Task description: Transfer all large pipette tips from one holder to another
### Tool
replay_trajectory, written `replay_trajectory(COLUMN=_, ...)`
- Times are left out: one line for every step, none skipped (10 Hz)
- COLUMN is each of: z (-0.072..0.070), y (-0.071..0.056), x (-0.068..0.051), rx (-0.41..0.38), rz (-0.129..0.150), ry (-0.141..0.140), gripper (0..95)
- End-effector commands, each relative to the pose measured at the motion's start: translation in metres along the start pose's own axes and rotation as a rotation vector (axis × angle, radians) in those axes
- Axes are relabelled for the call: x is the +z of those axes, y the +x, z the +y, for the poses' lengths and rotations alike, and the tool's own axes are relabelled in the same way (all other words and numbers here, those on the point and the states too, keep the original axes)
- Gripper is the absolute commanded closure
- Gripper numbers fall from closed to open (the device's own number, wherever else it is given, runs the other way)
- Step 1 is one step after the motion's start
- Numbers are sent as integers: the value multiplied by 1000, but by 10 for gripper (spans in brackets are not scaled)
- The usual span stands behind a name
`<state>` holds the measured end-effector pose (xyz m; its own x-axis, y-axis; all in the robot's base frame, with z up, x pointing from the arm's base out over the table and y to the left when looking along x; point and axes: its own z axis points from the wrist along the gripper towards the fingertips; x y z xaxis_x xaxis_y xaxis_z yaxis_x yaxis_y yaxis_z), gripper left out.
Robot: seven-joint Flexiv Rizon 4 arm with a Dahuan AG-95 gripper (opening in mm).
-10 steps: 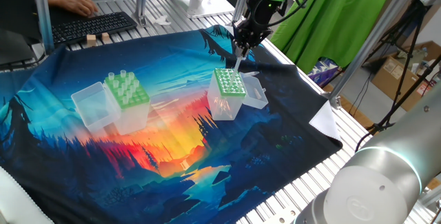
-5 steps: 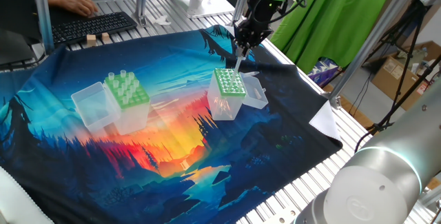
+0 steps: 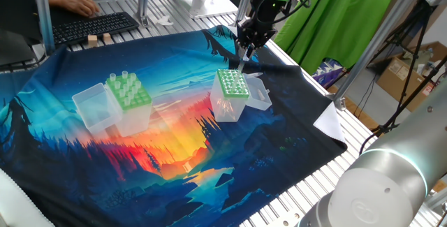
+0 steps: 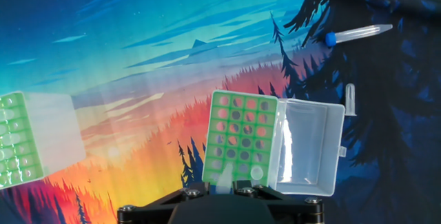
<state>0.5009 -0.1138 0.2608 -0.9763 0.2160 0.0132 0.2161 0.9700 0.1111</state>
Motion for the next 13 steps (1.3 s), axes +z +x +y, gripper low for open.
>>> replay_trajectory(z=1, y=1, x=0, rx=2, rz=-2, ry=1, gripper=760)
replay_trajectory(z=1, y=1, x=-1, rx=1, rz=1, ry=1, gripper=760)
replay_trajectory(z=3, y=2, x=-2, rx=3, rz=11, ry=2, gripper=950)
replay_trajectory(z=7, y=5, x=-5, rx=37, rz=10, ry=2, gripper=950)
replay_trajectory(z=18, y=12, x=-10, rx=96, rz=9, ry=4, gripper=950)
replay_trajectory(z=27, y=20, x=-16, rx=134, rz=8, ry=4, gripper=950)
replay_trajectory(z=37, y=29, x=-21, rx=181, rz=0, ry=0, gripper=950)
replay_trajectory(z=46, y=38, x=-24, rx=228, rz=-3, ry=-3, gripper=950)
replay_trajectory(z=57, y=48, x=-28, rx=275, rz=-3, ry=-2, gripper=950)
replay_trajectory(z=65, y=57, x=-32, rx=304, rz=-1, ry=1, gripper=950)
replay_trajectory(z=69, y=61, x=-35, rx=320, rz=1, ry=0, gripper=950)
replay_trajectory(z=77, y=68, x=-37, rx=338, rz=-1, ry=4, gripper=950)
replay_trajectory(z=79, y=72, x=-39, rx=353, rz=-1, ry=2, gripper=950)
